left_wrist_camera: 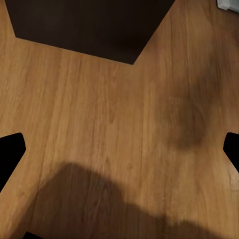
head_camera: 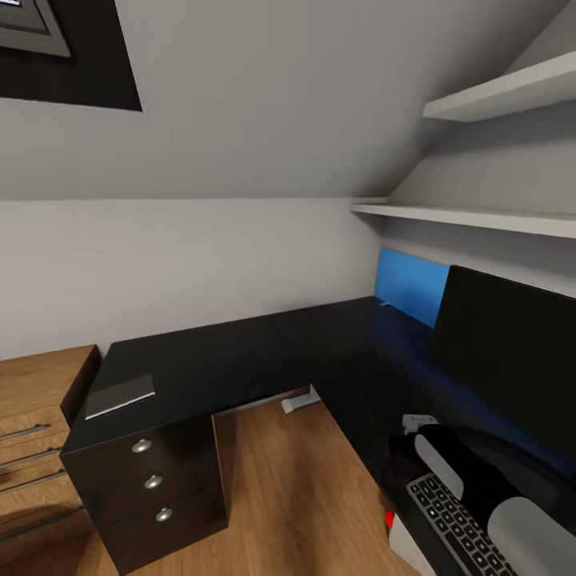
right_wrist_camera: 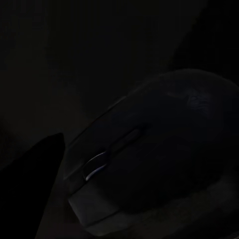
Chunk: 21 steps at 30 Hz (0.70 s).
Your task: In the bedroom, organize the workspace by keeping the computer under the desk, ensuring the monitor is on the desk, placing the keyboard on the desk next to the monitor, placing the mouse on the desk next to the keyboard, moving the folder from the swivel chair onto the desk next to the mouse, stacking the notebook on top of the folder with the pen on top of the notebook, and positioning the swivel chair next to the desk.
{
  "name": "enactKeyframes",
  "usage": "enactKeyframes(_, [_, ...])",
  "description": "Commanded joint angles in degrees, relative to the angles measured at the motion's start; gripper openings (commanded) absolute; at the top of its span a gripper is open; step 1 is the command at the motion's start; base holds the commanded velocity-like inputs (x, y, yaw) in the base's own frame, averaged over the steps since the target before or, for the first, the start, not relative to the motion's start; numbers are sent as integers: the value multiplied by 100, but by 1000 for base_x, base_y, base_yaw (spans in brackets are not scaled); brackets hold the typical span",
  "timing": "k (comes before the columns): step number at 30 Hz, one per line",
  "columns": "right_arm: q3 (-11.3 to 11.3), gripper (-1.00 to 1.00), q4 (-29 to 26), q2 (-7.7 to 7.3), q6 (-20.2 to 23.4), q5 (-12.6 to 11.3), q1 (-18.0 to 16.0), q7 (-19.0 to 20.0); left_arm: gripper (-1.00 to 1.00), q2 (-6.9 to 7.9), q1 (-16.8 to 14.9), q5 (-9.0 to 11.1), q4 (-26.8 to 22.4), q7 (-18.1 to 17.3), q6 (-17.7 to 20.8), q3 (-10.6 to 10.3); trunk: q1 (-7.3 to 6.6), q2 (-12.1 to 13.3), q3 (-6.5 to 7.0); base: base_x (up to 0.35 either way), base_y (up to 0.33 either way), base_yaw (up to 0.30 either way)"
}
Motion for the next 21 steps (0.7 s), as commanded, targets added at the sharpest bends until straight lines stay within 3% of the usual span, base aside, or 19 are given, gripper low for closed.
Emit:
enactKeyframes(1, [31, -100, -9, -13, 7, -60, -6, -53, 100, 5, -1, 61, -2, -14, -19, -38, 23, -45, -24, 0, 0, 0])
enactKeyframes(21, [31, -100, -9, -33, 7, 58, -6, -46, 100, 11, -1, 27, -2, -25, -19, -62, 23, -45, -24, -12, 0, 0])
